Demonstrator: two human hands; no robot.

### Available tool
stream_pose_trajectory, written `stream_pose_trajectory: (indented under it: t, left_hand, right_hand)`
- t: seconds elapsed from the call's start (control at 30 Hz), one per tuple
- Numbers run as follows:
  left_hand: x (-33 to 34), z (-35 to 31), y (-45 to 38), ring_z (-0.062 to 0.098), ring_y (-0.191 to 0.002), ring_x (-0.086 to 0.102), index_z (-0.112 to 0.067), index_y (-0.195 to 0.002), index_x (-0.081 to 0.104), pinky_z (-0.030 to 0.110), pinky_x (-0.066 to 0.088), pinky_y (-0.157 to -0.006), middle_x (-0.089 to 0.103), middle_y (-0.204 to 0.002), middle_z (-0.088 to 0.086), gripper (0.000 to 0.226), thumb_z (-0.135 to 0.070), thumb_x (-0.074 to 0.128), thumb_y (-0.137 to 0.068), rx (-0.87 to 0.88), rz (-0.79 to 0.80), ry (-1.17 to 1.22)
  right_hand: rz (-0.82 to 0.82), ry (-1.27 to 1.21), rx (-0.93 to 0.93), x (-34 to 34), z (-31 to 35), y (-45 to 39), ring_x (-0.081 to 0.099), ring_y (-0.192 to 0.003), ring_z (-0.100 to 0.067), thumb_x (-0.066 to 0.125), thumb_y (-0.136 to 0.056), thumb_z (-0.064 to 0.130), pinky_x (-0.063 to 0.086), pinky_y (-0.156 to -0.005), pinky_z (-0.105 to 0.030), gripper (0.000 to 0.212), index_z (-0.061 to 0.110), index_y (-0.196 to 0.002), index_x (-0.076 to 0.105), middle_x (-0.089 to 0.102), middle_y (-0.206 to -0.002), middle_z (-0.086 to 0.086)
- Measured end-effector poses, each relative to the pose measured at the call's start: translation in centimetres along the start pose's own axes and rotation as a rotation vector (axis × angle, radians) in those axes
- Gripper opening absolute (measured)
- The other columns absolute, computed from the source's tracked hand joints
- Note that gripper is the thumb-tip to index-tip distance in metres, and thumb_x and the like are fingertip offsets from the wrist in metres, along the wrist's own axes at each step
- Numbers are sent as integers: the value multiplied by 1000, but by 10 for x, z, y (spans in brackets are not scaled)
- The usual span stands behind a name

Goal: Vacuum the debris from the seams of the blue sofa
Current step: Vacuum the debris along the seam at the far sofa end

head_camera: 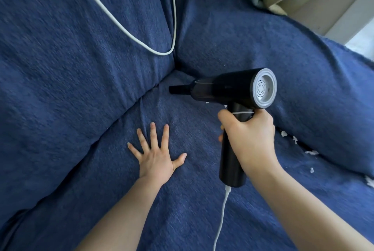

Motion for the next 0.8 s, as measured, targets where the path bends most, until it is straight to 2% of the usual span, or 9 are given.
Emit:
stream_pose_trajectory:
  t: [0.13, 0.17, 0.23, 0.37, 0.43, 0.53, 0.67, 0.8]
  left_hand:
    - [-7, -9, -1, 45, -145, 3, -15, -154, 14, 71, 13, -108, 6, -160, 16, 101, -80, 18, -76, 71, -45, -1]
    - [-8, -12, -1, 42, -146, 5, -12, -153, 18, 69, 15, -110, 9, -160, 16, 99, -77, 20, -78, 102, -50, -12]
    - [-11, -16, -4, 34, -148, 3, -11, -153, 14, 66, 14, -112, 5, -161, 11, 97, -74, 17, -80, 145, -37, -21]
    - [-18, -26, -17, 28, -147, -17, -29, -148, -20, 69, 0, -111, -19, -160, -2, 82, -71, 1, -81, 125, -31, 0]
    - [-23, -36, -27, 28, -145, -24, -36, -145, -25, 73, -3, -108, -26, -157, -7, 77, -71, 5, -83, 104, -11, 33]
    - [-25, -47, -38, 30, -143, -27, -40, -146, -23, 76, -4, -104, -28, -157, -8, 74, -69, 13, -88, 83, 6, 59]
    - [-24, -44, -34, 30, -147, -15, -37, -151, -10, 76, -3, -105, -13, -161, -7, 73, -69, 4, -87, 76, -67, 27]
    - [-24, -42, -28, 29, -149, -4, -33, -153, 4, 74, 1, -107, 2, -162, -8, 75, -67, 4, -86, 81, -85, 21]
  right_hand:
    - [-53, 20, -11, -18, 1, -8, 71, -62, -31, 70, -73, 23, 57, -58, -34, 20, 6, -72, 62, 66, -55, -6]
    - [-64, 37, -17, -22, 2, -10, 71, -63, -32, 70, -74, 23, 57, -59, -34, 20, 5, -72, 62, 67, -56, -7]
    - [-66, 77, -31, -28, 2, -13, 70, -65, -32, 70, -75, 22, 56, -61, -33, 19, 5, -72, 62, 68, -59, -10]
    - [-81, 156, -75, -39, 8, -16, 69, -74, -34, 63, -65, 37, 57, -72, -38, 30, 7, -68, 60, 68, -59, -11]
    - [-85, 183, -111, -41, 14, -19, 69, -80, -35, 60, -63, 41, 55, -79, -39, 31, 10, -68, 59, 69, -63, -9]
    - [-81, 215, -166, -40, 23, -23, 68, -81, -31, 59, -64, 41, 50, -77, -33, 30, 12, -69, 60, 69, -64, -6]
    - [-90, 229, -207, -38, 33, -28, 68, -80, -27, 59, -65, 40, 47, -72, -26, 29, 12, -69, 61, 70, -65, -6]
    - [-62, 264, -210, -26, 37, -42, 69, -83, -27, 59, -66, 41, 51, -79, -34, 27, 15, -74, 59, 70, -68, -2]
Point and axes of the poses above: each hand's wrist, its own y-axis away from the middle knuckle, its own x-axis out of the palm, z = x × y, the point moved 10 cm from there along -y, towards the middle knuckle
